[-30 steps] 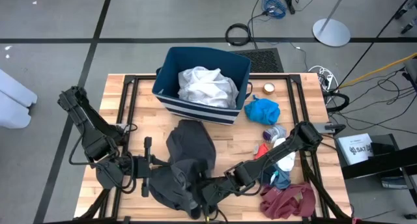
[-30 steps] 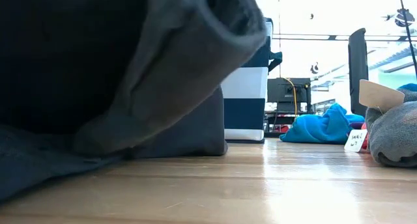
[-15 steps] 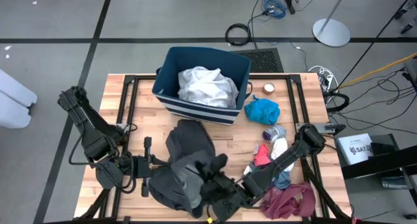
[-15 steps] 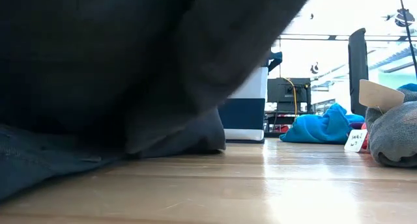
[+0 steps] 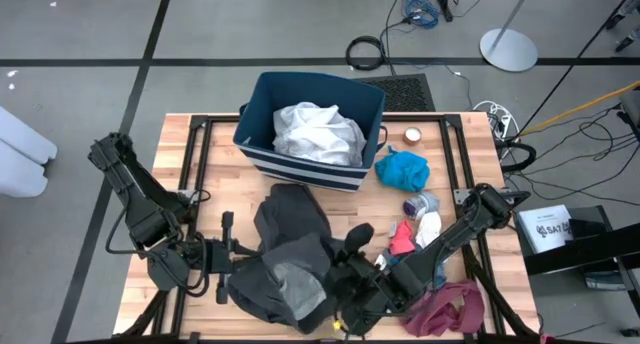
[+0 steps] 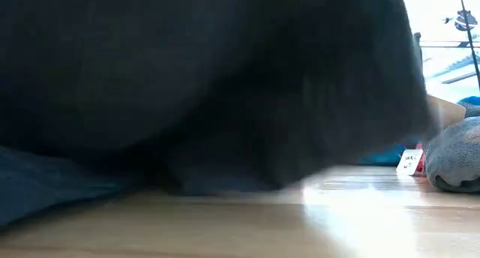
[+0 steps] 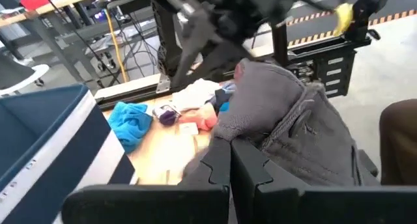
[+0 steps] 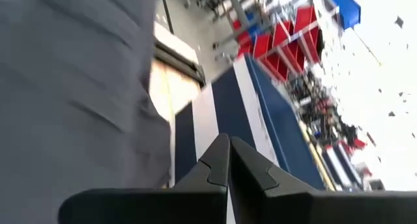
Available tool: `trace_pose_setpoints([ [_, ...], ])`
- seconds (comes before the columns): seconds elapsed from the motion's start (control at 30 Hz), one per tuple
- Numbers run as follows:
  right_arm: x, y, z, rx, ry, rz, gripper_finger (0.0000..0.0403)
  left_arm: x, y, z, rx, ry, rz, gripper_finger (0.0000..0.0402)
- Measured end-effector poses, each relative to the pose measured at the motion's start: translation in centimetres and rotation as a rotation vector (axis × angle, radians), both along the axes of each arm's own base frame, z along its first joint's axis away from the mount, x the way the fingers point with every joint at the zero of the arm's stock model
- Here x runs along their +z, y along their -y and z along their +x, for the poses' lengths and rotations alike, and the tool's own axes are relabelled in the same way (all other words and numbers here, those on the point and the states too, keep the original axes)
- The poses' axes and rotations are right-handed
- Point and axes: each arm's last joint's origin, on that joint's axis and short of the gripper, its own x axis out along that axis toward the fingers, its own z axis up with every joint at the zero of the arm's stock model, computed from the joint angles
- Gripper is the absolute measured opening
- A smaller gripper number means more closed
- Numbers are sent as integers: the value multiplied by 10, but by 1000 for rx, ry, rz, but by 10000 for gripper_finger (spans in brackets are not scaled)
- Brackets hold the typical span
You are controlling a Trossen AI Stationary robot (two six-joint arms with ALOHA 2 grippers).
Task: Sort clothes
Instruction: Put the black pants into the blue laundry bin
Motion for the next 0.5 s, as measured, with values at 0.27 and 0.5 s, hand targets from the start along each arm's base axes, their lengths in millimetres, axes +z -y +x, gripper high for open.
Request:
trace_pose_setpoints([
  [0.27,-13,27,-9,-96,-94,216,0,-36,5,19,2,-116,-38,0],
  [0.5,-26,1,-25,181,-527,519,0,-61,16,36,-116,-262,-94,0],
])
